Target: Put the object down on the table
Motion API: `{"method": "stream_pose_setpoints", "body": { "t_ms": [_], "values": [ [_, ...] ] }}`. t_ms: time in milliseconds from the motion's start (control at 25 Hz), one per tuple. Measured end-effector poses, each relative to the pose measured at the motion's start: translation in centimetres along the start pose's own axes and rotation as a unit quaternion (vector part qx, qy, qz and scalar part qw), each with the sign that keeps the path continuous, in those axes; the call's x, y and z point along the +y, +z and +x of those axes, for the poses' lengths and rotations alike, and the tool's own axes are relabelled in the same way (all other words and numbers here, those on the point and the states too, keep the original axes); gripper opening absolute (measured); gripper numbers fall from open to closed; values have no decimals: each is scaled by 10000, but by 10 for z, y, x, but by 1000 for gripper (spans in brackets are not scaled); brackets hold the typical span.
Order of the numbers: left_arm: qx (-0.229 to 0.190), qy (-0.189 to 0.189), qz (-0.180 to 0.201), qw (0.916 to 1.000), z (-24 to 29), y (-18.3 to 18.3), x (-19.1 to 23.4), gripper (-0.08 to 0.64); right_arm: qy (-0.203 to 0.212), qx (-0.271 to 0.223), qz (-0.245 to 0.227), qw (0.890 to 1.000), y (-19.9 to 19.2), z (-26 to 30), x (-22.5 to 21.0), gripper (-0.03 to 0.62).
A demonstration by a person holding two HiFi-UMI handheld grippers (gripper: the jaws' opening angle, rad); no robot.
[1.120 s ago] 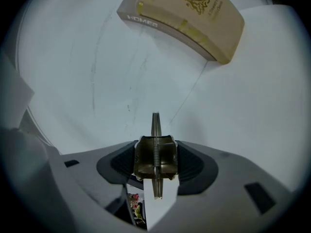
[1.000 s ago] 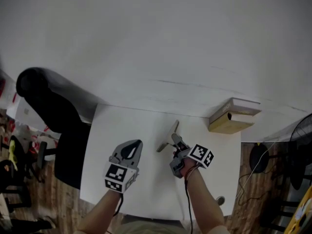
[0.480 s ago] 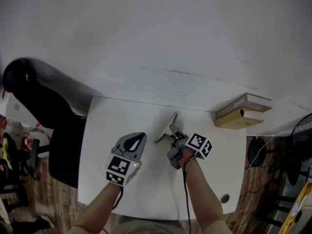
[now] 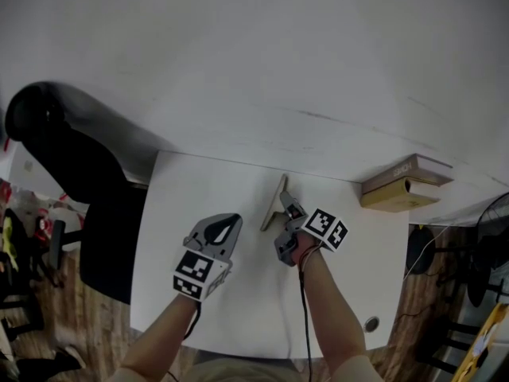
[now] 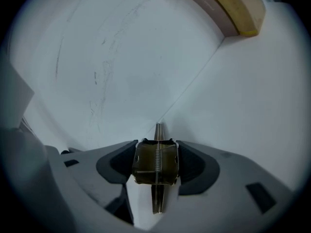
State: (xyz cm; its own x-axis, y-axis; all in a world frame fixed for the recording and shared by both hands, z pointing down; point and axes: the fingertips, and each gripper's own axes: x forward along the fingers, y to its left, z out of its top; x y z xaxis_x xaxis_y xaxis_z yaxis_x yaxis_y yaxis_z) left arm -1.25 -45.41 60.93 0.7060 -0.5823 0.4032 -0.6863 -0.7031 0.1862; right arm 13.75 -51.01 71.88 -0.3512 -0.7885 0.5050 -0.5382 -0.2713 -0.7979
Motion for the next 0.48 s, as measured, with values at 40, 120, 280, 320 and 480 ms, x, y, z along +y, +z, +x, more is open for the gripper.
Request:
{"method": "stream_pose_setpoints", "body": {
  "t_ms": [40,120,280,320,480],
  "values": [
    [31,-4,-43,10000,-1,-2,1,23,-22,-20,-120,9999,0,1,2,252],
    [21,-18,-145,9999,-2,-3,4,23,-66,-67,-474,9988,1,4,8,253],
    [-66,-24,-179,9998,-5,1,7,23,-259,-27,-1511,9882,-1,9,17,262],
    [-64,-19,-169,9998,-5,0,8,23,-308,12,-1696,9850,-2,10,18,264],
    [-24,-10,-346,9994,-6,-5,10,23,-558,168,-2389,9693,-3,12,16,279]
  ]
}}
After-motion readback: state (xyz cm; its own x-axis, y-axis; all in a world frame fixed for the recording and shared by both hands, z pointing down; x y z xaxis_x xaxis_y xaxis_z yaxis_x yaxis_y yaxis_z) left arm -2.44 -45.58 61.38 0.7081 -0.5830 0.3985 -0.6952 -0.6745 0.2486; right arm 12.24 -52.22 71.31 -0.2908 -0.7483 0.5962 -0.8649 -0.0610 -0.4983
